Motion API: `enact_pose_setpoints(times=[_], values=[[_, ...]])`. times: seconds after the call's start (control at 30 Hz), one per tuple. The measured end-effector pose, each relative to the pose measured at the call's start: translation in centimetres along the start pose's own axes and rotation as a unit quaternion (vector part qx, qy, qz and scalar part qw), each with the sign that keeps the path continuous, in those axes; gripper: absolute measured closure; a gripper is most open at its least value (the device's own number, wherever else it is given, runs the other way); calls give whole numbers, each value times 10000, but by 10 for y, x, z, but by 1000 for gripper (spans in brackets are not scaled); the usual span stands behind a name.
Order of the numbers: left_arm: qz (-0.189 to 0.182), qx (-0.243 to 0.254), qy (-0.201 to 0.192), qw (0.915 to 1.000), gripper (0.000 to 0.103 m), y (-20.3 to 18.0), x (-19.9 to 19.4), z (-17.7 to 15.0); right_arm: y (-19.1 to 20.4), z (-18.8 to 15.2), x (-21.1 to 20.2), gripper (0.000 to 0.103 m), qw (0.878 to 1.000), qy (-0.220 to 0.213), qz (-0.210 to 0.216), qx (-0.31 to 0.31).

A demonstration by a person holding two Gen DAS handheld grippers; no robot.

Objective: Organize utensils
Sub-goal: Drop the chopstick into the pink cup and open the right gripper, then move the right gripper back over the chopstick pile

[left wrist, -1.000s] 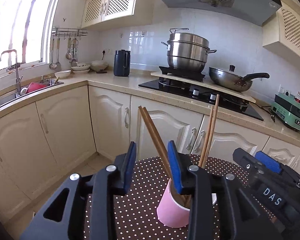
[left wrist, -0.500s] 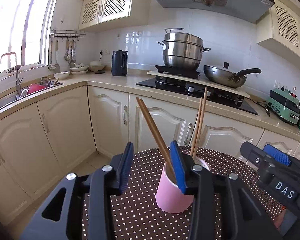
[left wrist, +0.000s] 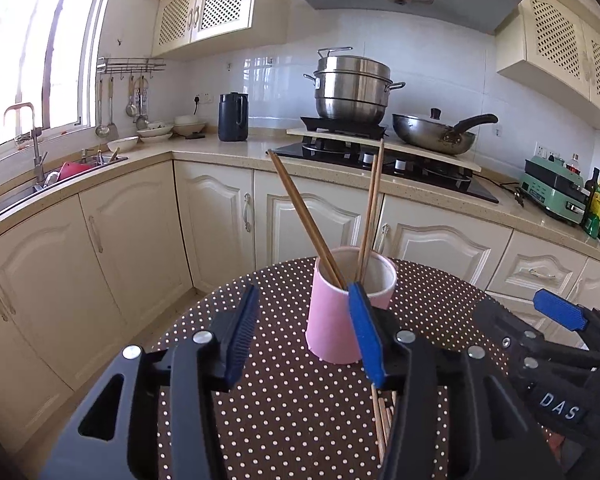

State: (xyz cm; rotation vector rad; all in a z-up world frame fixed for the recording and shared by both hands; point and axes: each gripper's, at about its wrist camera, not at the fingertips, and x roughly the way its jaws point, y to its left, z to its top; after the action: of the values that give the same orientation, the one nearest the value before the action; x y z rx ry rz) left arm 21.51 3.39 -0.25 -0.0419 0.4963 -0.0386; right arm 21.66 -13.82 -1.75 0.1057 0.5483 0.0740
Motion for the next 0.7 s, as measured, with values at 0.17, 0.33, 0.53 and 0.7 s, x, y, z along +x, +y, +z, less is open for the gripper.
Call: enact_pose_setpoints(times=[0.17,0.33,0.53,0.7], values=[[-52,34,238,9997,54,-8,-5,-25,-2,-24,-1,16,9996,274,-106,-30],[-103,94,532,9985,49,-11,-8,-56,-10,-47,-7,16,9987,465,-203,-6],[-68,62,1132,9935,48,-5,-1,-95,-16,-74,-7,15,9966,791,-236,16],[85,3,1447,9894,47,2,4,-117,-16,-92,2,15,9926,1179,-273,-49]])
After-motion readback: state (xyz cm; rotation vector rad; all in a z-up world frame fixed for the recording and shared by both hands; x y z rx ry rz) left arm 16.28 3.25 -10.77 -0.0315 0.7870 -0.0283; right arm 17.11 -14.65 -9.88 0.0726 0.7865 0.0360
